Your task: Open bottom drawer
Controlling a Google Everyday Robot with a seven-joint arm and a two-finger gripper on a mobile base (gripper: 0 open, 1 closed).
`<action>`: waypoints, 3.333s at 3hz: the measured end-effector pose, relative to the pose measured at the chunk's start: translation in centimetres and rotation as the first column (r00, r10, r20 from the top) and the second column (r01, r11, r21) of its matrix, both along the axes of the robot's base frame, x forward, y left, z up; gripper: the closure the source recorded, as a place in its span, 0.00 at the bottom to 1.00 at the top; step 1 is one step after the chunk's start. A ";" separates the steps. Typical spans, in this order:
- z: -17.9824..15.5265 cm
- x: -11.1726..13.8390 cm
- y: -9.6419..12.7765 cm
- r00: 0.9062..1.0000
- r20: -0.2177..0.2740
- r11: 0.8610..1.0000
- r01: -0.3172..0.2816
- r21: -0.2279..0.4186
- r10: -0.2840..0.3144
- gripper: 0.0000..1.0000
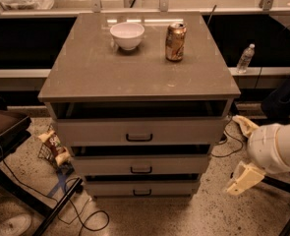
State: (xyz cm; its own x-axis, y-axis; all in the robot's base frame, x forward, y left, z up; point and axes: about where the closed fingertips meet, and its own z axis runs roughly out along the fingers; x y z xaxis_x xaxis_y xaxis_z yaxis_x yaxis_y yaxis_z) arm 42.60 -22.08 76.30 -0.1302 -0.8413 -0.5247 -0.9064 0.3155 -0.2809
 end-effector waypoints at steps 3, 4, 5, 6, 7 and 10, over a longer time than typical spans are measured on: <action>-9.6 2.6 -0.6 0.997 0.052 0.995 0.051 0.091 -0.056 0.00; -18.2 1.9 -0.8 0.996 0.010 0.990 0.082 0.116 -0.083 0.00; -24.8 1.9 -1.4 0.995 0.037 0.985 0.087 0.146 -0.094 0.00; -30.8 1.6 -1.3 0.995 0.087 0.984 0.039 0.172 -0.055 0.00; -36.3 1.1 -0.4 0.996 0.092 0.982 0.003 0.190 -0.021 0.00; -40.9 0.9 1.8 0.998 0.070 0.987 -0.014 0.159 0.003 0.00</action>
Offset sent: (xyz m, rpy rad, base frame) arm 0.0198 -0.0080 -0.0491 0.0717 -0.0645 -0.0372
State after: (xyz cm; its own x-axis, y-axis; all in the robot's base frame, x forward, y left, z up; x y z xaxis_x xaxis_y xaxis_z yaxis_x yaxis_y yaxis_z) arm 43.52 -20.27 35.36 -0.0819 -0.7469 -0.6599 -0.8894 0.3536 -0.2898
